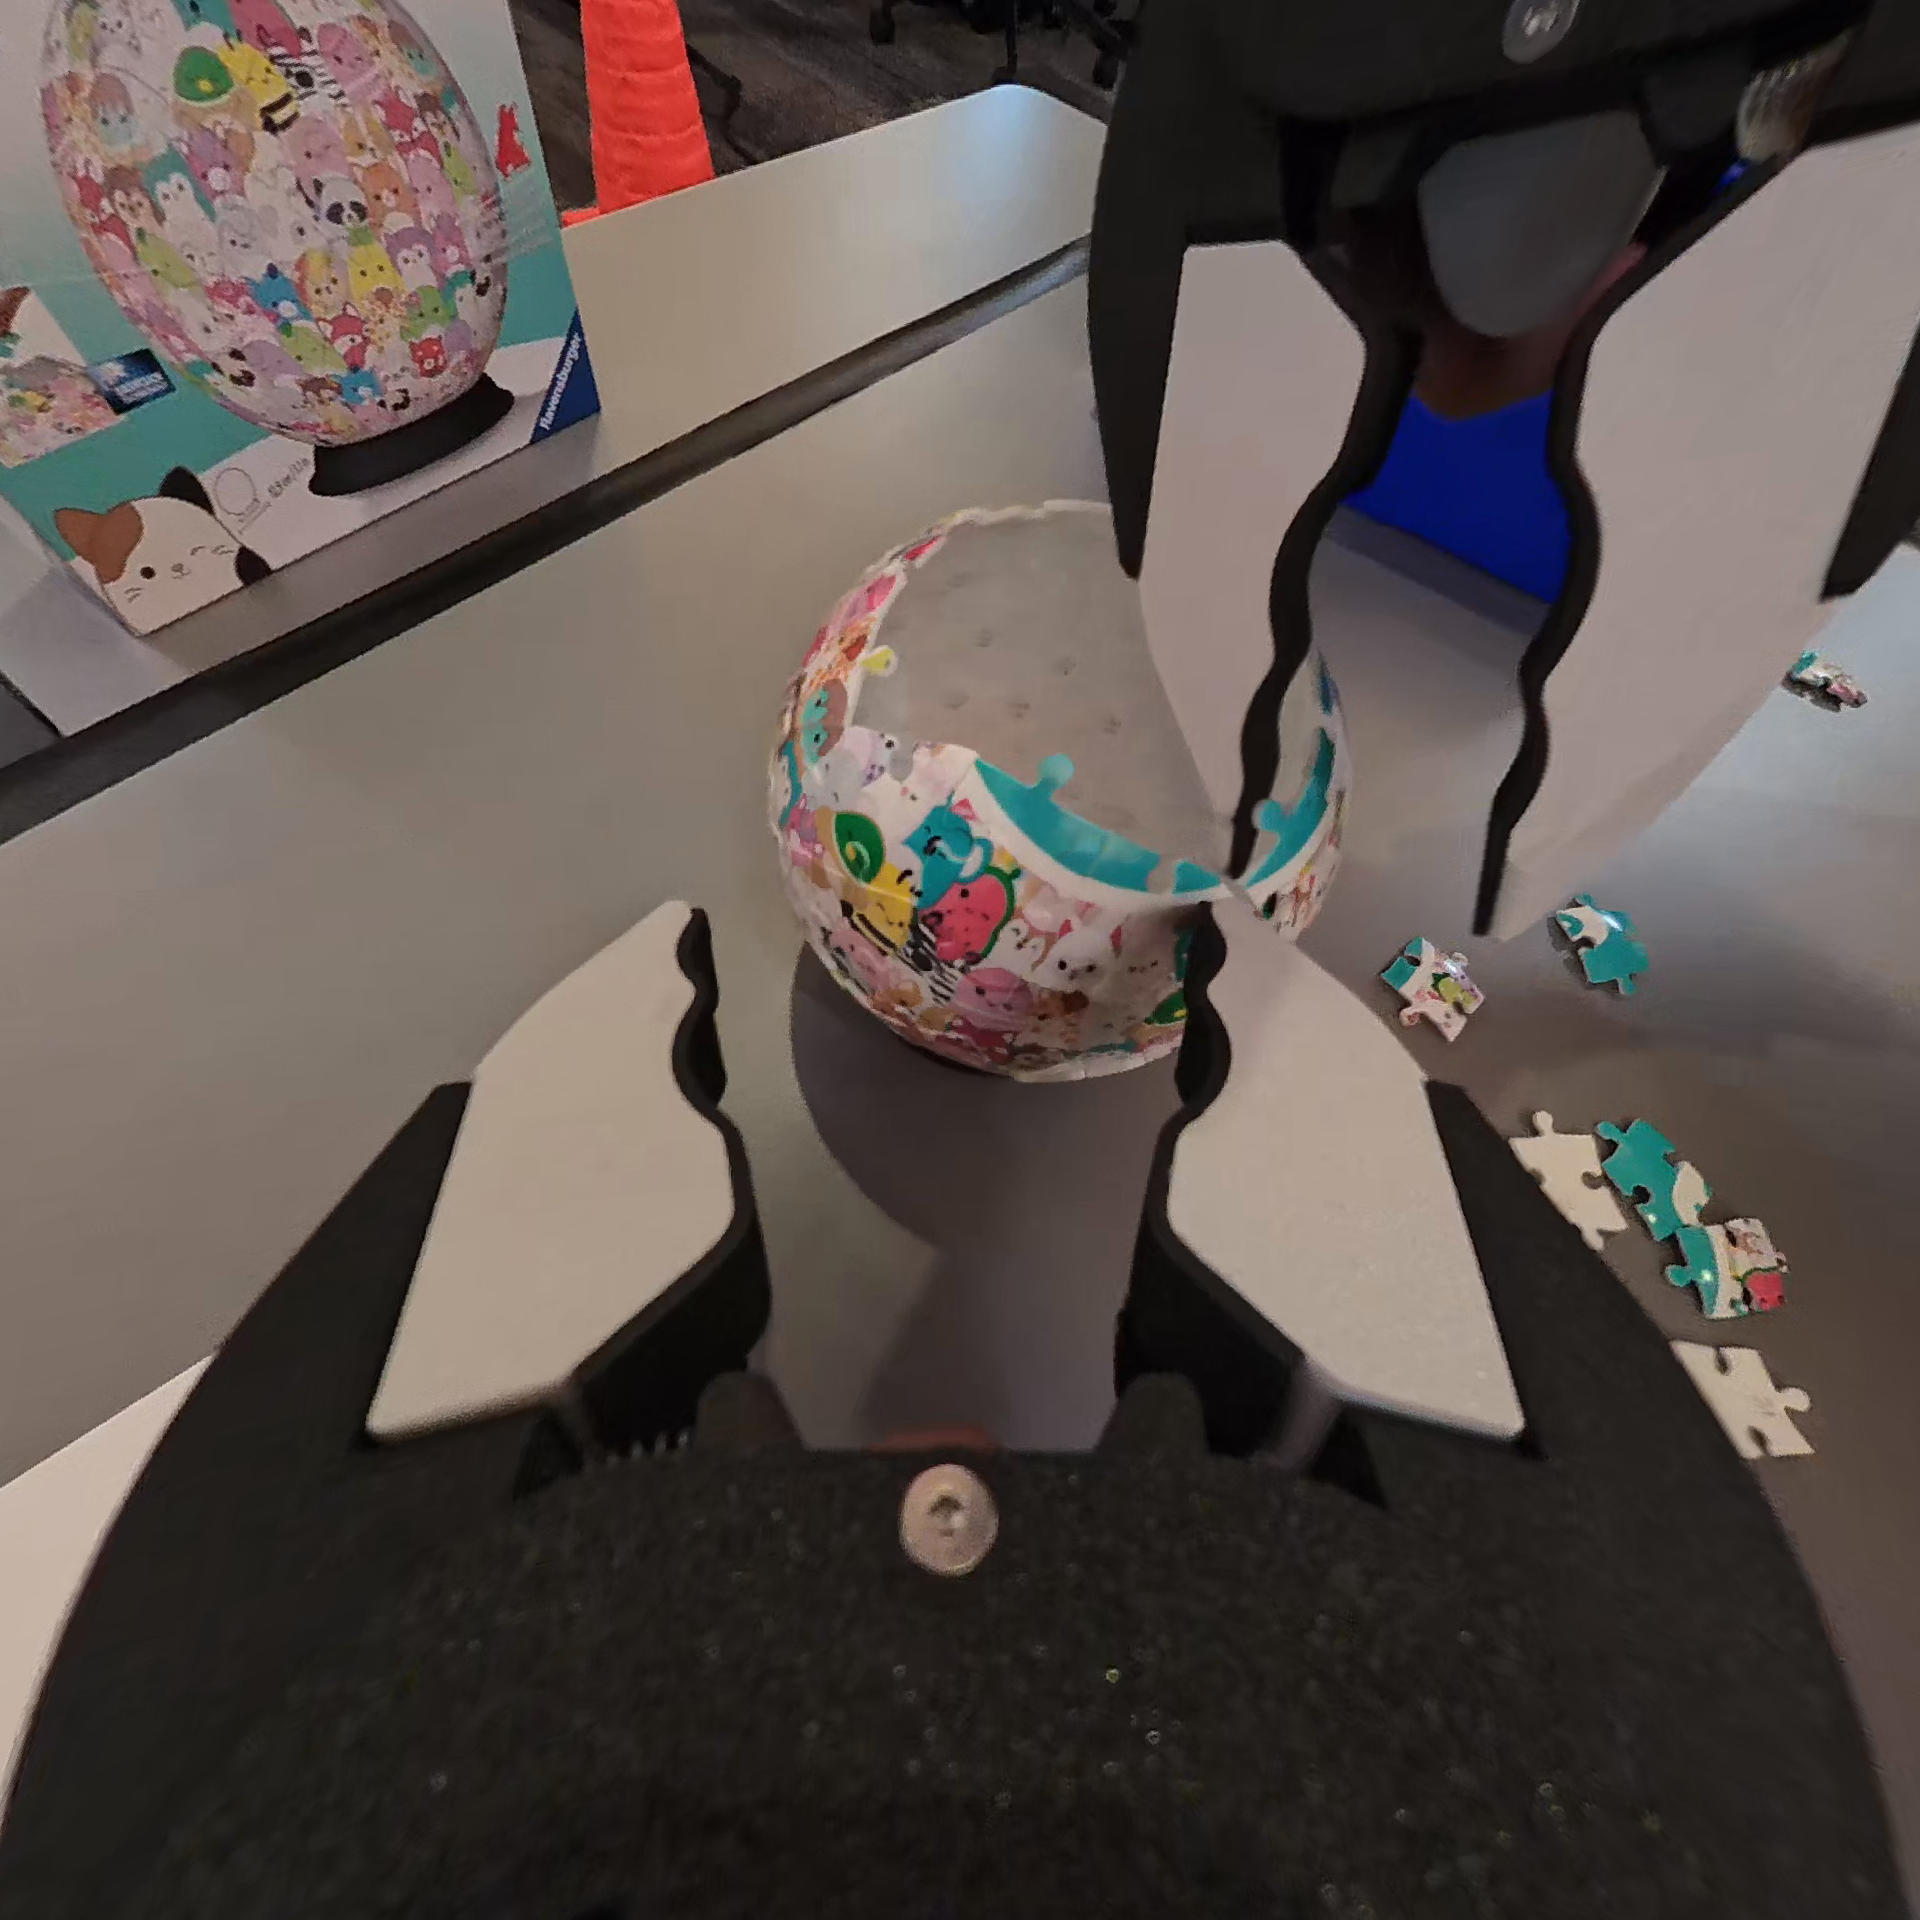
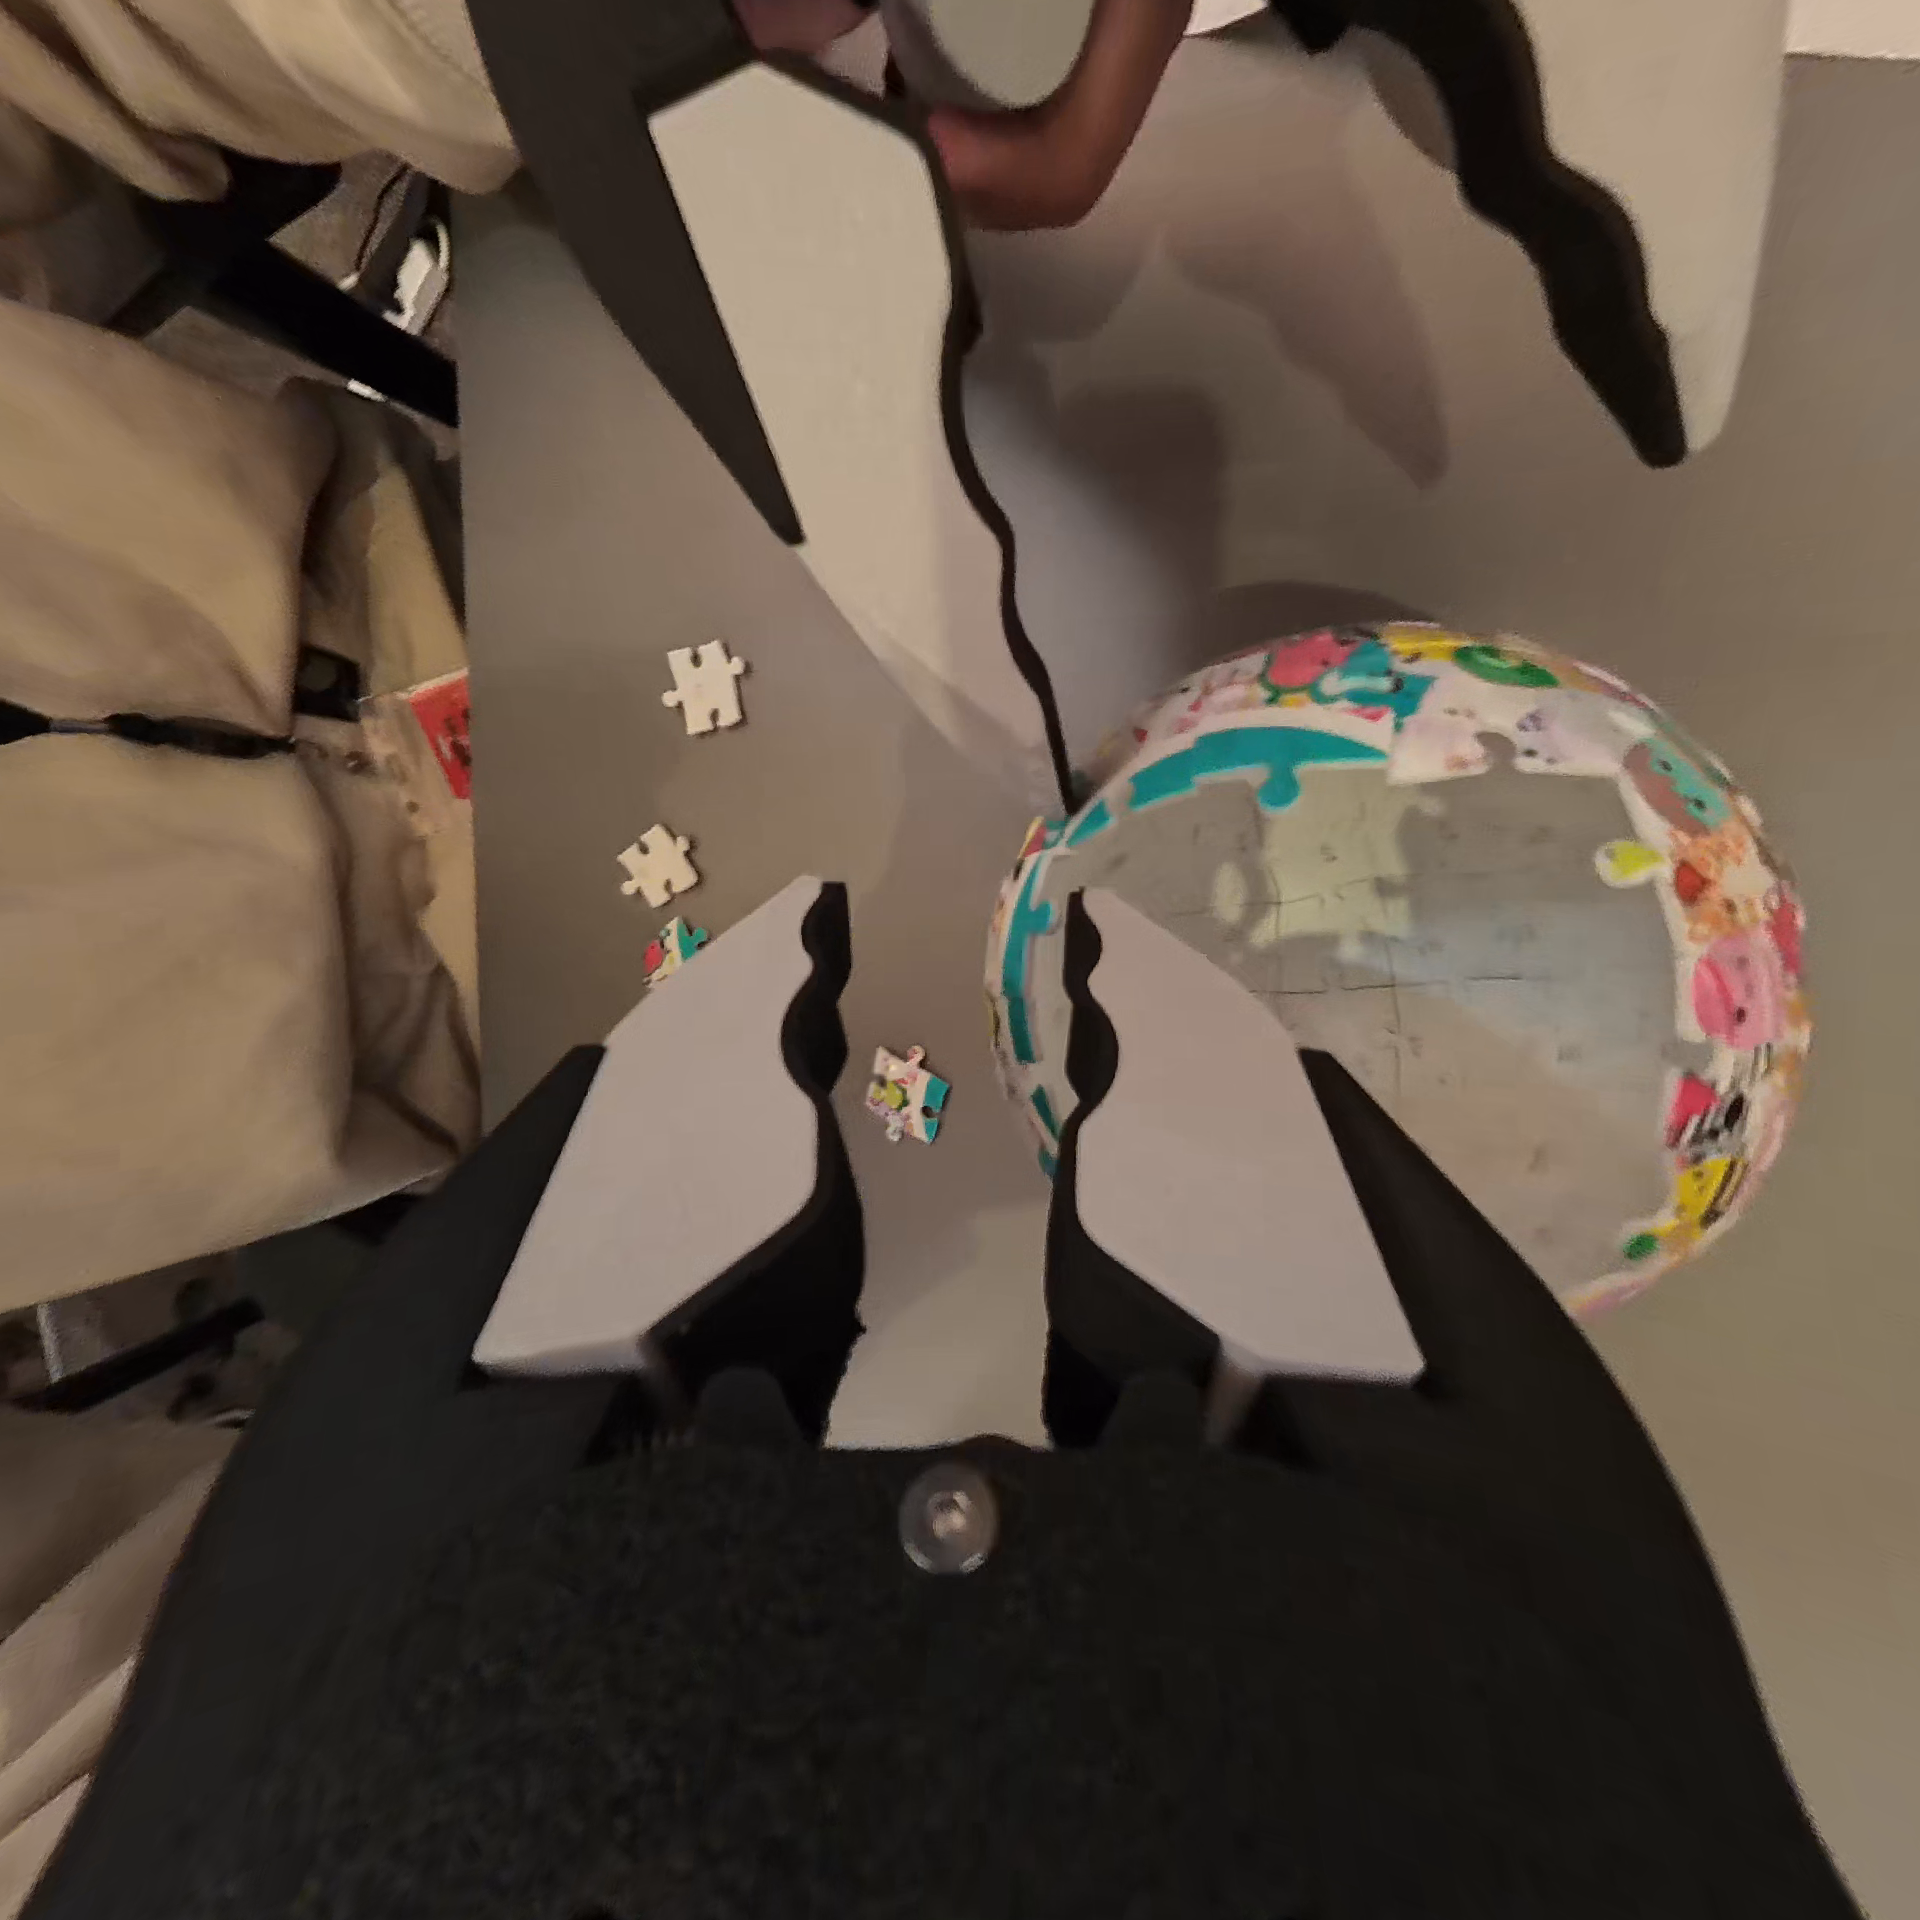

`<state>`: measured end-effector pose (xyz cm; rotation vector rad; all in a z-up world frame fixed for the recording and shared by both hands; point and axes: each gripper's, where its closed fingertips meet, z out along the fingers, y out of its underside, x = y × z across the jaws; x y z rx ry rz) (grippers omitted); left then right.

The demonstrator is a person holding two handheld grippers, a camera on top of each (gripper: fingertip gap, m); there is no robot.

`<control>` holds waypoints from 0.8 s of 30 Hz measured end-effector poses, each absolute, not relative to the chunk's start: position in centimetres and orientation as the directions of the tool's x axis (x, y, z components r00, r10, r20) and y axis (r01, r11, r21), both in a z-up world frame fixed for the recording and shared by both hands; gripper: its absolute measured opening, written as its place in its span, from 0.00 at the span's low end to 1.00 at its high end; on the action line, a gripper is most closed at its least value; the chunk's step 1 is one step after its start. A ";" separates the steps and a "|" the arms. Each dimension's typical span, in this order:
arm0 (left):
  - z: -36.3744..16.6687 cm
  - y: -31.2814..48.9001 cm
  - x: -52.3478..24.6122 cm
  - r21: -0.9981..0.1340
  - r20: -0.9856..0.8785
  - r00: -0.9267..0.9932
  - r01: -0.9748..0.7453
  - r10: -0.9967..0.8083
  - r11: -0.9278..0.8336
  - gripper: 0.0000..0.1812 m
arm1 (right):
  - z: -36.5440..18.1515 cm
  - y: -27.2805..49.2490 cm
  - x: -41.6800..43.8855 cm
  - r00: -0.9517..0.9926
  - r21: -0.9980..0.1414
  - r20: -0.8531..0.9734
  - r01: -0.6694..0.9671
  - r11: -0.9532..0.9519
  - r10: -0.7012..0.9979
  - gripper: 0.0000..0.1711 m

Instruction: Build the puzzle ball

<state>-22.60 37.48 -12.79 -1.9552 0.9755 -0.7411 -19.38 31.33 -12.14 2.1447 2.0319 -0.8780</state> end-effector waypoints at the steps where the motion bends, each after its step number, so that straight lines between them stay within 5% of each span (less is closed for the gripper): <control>1: -12.8 37.5 -22.7 -0.855 0.136 0.531 -0.364 -0.836 -0.370 0.47 | -12.0 31.2 -19.4 -0.040 -0.326 -0.446 0.937 -0.121 0.894 0.23; 11: -12.9 37.3 -24.1 -0.855 0.114 0.540 -0.374 -0.834 -0.359 0.46 | -10.6 32.4 -20.8 0.044 -0.305 -0.401 0.935 -0.179 0.915 0.19; 17: -13.3 36.5 -24.9 -0.878 0.178 0.521 -0.299 -0.835 -0.373 0.43 | -8.5 32.6 -20.6 0.161 -0.555 -0.182 0.797 -0.237 0.970 0.17; 21: -14.8 36.0 -23.7 -0.854 0.229 0.436 -0.340 -0.870 -0.395 0.48 | -10.0 34.4 -17.9 0.276 -0.568 0.056 0.799 -0.197 0.959 0.21; 24: -15.7 35.2 -22.8 -0.851 0.228 0.352 -0.382 -0.908 -0.361 0.55 | -8.7 35.8 -15.1 0.460 -0.737 0.147 0.641 -0.213 0.875 0.22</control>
